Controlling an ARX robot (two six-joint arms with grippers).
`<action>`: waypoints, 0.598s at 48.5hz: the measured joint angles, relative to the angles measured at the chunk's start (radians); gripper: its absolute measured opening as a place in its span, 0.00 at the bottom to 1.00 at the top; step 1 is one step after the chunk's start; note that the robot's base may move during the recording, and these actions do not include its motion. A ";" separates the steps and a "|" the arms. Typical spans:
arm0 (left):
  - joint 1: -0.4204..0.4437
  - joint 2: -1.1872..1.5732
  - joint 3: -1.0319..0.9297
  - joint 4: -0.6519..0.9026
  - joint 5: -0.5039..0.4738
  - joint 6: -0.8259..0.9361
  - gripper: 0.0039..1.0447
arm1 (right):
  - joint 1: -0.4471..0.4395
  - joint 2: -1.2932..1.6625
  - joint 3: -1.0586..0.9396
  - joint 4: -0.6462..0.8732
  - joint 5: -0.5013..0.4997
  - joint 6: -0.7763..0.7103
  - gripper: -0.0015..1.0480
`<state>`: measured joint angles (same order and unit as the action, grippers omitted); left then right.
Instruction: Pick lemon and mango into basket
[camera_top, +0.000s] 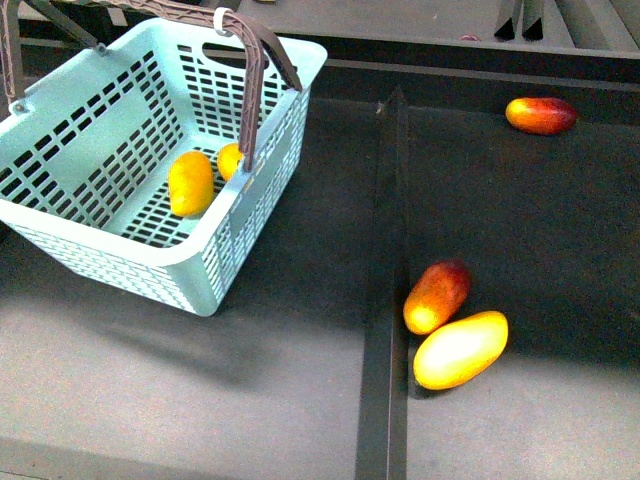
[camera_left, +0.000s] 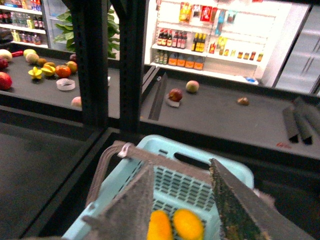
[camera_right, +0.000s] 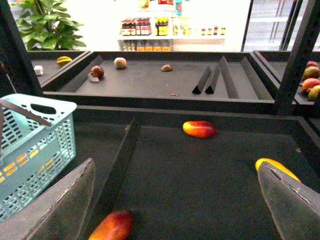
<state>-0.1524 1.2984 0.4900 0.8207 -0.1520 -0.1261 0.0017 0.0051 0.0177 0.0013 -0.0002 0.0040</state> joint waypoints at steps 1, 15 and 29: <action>0.005 -0.009 -0.021 0.003 0.003 0.023 0.28 | 0.000 0.000 0.000 0.000 0.000 0.000 0.92; 0.057 -0.192 -0.235 0.024 0.064 0.107 0.03 | 0.000 0.000 0.000 0.000 0.000 0.000 0.92; 0.147 -0.427 -0.380 -0.067 0.151 0.114 0.03 | 0.000 0.000 0.000 0.000 0.000 0.000 0.92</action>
<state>-0.0051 0.8715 0.1101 0.7536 -0.0006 -0.0120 0.0017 0.0051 0.0177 0.0013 0.0002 0.0044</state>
